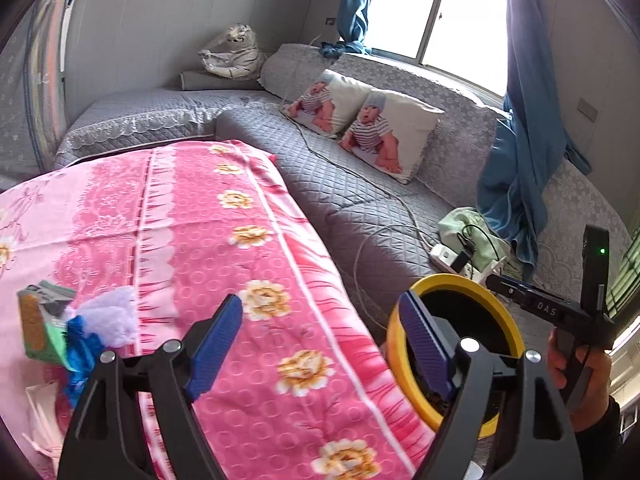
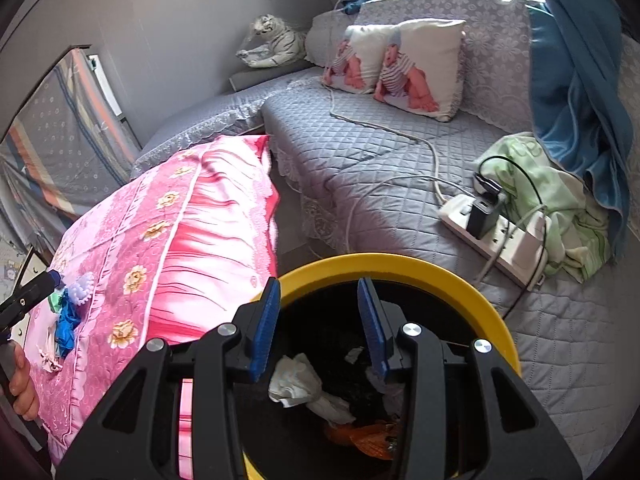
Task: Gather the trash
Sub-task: 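Move both tools back over the trash on the bed, then grasp the beige cloth with the left tool while the right tool grasps the green snack packet, then carry the beige cloth and green packet toward the yellow bin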
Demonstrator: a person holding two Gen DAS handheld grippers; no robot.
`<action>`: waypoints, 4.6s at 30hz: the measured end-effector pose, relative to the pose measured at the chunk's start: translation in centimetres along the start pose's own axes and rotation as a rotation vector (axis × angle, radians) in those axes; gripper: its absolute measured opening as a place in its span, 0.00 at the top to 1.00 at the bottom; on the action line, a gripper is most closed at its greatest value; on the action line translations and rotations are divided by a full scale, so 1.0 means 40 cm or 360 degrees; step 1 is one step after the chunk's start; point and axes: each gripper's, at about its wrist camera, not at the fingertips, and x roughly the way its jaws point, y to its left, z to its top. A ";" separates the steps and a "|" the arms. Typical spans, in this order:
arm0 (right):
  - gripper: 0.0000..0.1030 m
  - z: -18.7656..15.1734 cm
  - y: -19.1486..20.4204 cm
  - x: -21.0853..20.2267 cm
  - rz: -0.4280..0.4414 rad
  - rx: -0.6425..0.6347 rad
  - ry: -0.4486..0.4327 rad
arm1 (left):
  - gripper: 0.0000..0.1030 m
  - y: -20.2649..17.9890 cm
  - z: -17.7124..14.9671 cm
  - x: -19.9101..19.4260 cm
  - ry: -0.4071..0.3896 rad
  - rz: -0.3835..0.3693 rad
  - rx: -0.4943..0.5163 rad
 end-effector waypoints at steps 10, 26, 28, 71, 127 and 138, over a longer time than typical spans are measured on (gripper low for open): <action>0.58 0.019 0.315 0.079 0.0354 -0.0304 0.0064 | 0.20 0.307 -0.074 -0.220 -0.0083 0.0301 -0.0164; 0.52 -0.035 0.801 0.143 0.0823 -0.0706 0.0241 | 0.17 0.486 -0.273 -0.312 0.0021 0.0444 -0.0351; 0.52 -0.047 0.843 0.152 0.0835 -0.0750 0.0267 | 0.17 0.496 -0.284 -0.295 0.0053 0.0447 -0.0370; 0.89 -0.038 1.002 0.264 0.0916 -0.0787 0.0348 | 0.75 0.534 -0.245 -0.234 0.0141 0.0411 -0.0421; 0.89 0.064 0.095 -0.165 0.0233 -0.0089 -0.0313 | 0.75 -0.185 0.072 -0.131 -0.0116 -0.0001 0.0331; 0.89 0.001 -0.035 -0.188 0.0037 -0.0004 -0.0309 | 0.75 -0.326 0.060 -0.024 -0.0054 -0.0123 0.0444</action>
